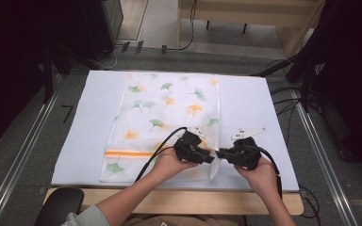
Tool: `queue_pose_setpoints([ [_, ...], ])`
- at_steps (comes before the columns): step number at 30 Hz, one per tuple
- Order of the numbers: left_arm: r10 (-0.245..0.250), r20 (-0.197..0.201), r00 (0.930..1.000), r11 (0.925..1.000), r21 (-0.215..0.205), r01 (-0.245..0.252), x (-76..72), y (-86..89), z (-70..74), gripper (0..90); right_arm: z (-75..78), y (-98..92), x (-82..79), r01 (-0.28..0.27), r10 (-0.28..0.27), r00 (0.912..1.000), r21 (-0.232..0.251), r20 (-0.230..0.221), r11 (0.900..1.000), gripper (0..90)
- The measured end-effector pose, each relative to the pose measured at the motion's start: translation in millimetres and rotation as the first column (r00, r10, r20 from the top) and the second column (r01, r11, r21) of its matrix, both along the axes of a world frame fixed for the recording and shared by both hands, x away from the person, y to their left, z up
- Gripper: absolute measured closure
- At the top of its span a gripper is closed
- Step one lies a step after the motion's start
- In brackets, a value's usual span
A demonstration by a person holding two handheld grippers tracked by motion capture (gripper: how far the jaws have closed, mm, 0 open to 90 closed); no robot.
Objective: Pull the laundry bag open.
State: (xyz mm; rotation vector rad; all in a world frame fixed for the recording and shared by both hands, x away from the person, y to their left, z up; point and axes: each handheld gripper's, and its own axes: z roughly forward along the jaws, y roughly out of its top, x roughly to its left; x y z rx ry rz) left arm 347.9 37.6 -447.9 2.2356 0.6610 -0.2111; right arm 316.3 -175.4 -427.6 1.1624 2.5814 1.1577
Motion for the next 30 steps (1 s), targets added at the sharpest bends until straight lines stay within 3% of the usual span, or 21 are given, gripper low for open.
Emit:
queue_pose_setpoints([
  [9, 0.001, -0.043, 0.9991, 0.9998, -0.022, -0.001, 0.3, -4.2, 0.3, 75.8, 0.4, 1.5, -1.4, -0.014, 0.014, 0.9999, -0.006, 0.006, 1.000, 85.0],
  [20, 0.021, -0.052, 0.9984, 0.9997, -0.007, -0.022, 4.1, -4.7, -0.1, 88.8, 1.0, 2.4, -1.7, -0.026, 0.026, 0.9996, 0.002, 0.008, 1.000, 85.1],
  [30, 0.024, -0.061, 0.9979, 0.9997, -0.006, -0.024, 6.1, -2.4, 0.3, 90.0, 1.6, 1.2, -1.8, -0.027, 0.027, 0.9996, 0.001, 0.008, 1.000, 85.1],
])
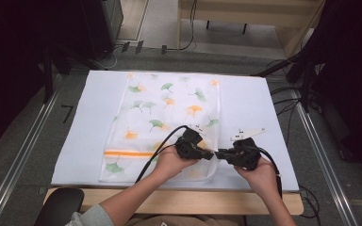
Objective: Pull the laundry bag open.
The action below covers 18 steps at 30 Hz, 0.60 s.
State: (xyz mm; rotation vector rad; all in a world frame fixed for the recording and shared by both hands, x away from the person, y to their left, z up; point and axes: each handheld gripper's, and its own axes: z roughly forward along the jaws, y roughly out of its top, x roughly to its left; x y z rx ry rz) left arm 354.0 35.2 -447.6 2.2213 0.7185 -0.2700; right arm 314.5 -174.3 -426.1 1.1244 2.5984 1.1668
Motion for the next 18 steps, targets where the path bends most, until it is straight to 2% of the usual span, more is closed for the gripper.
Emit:
queue_pose_setpoints([
  [18, -0.009, -0.008, 0.9999, 0.9996, 0.025, 0.009, 3.0, 4.5, 0.7, 90.0, 1.6, -0.9, -0.9, -0.003, 0.003, 1.0000, -0.003, 0.005, 1.000, 85.0],
])
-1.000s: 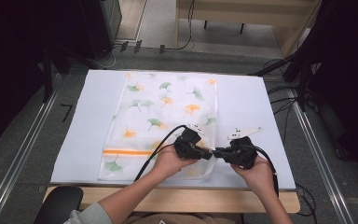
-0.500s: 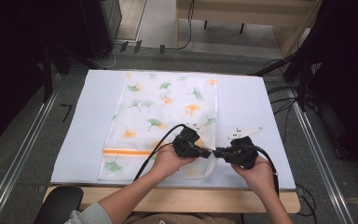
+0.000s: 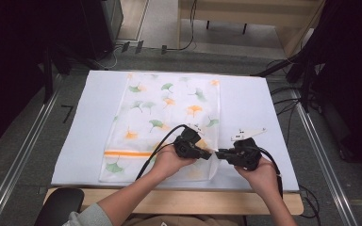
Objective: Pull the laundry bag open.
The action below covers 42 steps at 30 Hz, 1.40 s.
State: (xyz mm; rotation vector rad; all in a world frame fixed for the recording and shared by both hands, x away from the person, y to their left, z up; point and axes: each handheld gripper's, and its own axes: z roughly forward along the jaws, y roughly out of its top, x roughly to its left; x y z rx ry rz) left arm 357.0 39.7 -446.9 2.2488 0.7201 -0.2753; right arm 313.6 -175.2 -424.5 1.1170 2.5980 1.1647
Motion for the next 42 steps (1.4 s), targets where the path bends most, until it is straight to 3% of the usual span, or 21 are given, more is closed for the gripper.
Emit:
queue_pose_setpoints([
  [13, 0.000, -0.022, 0.9998, 1.0000, 0.009, 0.000, 1.8, 2.4, -1.8, 90.0, 0.2, -0.8, 0.4, 0.008, -0.008, 0.9999, -0.001, -0.007, 1.000, 85.6],
  [24, -0.003, -0.012, 0.9999, 0.9997, 0.025, 0.003, 4.2, 9.0, 0.6, 90.0, 1.1, -4.4, 0.7, 0.020, -0.020, 0.9998, 0.000, -0.004, 1.000, 85.6],
  [32, 0.005, -0.044, 0.9990, 0.9998, 0.017, -0.004, 4.2, 11.8, 0.2, 90.0, 1.7, -6.8, 0.7, 0.023, -0.023, 0.9997, 0.004, -0.006, 1.000, 85.6],
  [38, -0.007, -0.012, 0.9999, 0.9979, 0.064, 0.008, 3.3, 15.9, 3.4, 90.0, 1.4, -6.4, 0.6, 0.017, -0.017, 0.9998, 0.001, -0.003, 1.000, 85.6],
  [42, 0.004, -0.020, 0.9998, 0.9965, 0.084, -0.002, 7.8, 27.1, 3.3, 90.0, 1.5, -10.4, 1.2, 0.022, -0.022, 0.9997, 0.002, 0.004, 1.000, 85.5],
])
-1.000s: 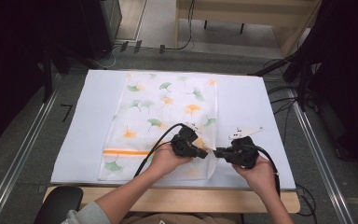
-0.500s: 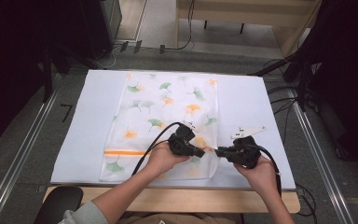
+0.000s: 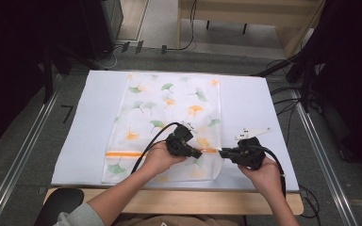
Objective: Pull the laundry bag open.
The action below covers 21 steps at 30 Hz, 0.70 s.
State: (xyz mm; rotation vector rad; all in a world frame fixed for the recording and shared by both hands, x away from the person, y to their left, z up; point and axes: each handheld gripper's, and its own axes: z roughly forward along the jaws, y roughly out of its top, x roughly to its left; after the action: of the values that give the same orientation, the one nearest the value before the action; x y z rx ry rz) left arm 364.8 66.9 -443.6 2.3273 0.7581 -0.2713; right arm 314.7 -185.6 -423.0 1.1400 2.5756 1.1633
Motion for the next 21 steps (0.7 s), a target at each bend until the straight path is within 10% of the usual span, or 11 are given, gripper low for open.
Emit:
queue_pose_setpoints([
  [21, 0.011, -0.019, 0.9998, 0.9997, 0.023, -0.011, 2.7, 24.1, 1.1, 90.0, -0.8, -4.3, 1.2, 0.004, -0.004, 0.9999, 0.006, -0.012, 1.000, 85.5],
])
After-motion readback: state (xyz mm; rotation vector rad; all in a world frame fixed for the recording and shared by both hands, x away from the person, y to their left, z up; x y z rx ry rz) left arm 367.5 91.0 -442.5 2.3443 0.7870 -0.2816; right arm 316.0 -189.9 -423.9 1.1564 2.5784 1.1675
